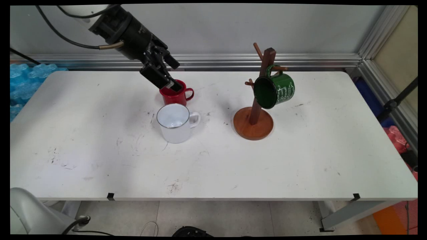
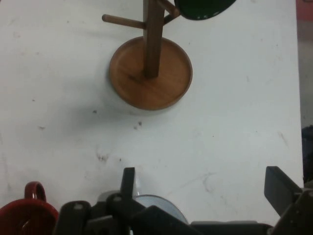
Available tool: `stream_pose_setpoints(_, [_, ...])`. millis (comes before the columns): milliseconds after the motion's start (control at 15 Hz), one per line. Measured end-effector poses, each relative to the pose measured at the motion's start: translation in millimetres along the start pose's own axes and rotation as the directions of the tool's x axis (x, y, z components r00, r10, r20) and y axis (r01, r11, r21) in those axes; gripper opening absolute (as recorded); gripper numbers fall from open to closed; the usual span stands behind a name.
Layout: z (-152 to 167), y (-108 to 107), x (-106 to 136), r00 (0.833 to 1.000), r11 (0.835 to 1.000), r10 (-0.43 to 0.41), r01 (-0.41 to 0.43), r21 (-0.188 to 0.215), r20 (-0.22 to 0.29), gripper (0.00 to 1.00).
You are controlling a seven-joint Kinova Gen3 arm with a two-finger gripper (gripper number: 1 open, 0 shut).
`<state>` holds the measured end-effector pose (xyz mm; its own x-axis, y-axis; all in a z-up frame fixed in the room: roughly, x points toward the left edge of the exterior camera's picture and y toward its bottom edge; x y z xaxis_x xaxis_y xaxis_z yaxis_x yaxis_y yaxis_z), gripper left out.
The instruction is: Pick up the green mug from the rack
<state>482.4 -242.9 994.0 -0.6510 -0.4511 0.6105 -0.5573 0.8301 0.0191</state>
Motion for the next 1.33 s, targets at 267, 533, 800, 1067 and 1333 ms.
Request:
stream_pose_setpoints(267, [-2.2, -1.5, -3.6, 1.0, 1.0, 0.015, -0.015, -0.002, 0.006, 1.0])
stream_pose_setpoints(533, [-3.0, -1.5, -5.0, 1.0, 1.0, 0.023, -0.023, -0.005, 0.007, 1.0])
stream_pose_setpoints(800, [-0.5, 2.1, 2.1, 1.0, 1.0, 0.007, -0.007, -0.009, -0.014, 1.0])
stream_pose_setpoints(1067, [6.9, 12.4, 21.9, 0.997, 0.999, -0.049, 0.048, -0.023, -0.053, 1.0])
stream_pose_setpoints(1333, [18.3, 27.8, 48.9, 0.988, 0.992, -0.121, 0.117, -0.048, -0.098, 1.0])
